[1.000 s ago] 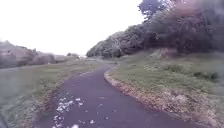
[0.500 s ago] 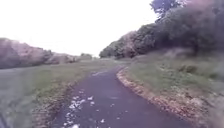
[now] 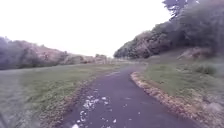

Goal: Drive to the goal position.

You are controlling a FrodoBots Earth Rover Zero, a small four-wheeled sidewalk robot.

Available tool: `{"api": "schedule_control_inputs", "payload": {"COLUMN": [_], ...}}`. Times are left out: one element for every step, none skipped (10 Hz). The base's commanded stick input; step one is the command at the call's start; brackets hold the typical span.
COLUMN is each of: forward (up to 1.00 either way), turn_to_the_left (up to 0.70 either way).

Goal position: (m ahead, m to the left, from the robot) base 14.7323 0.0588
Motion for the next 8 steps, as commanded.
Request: {"api": "schedule_control_inputs", "payload": {"forward": [0.6,0.6,0.6,0.6,0.6,0.6,0.6,0.6], "turn_to_the_left": [0.0,0.0,0.0,0.0,0.0,0.0,0.0,0.0]}}
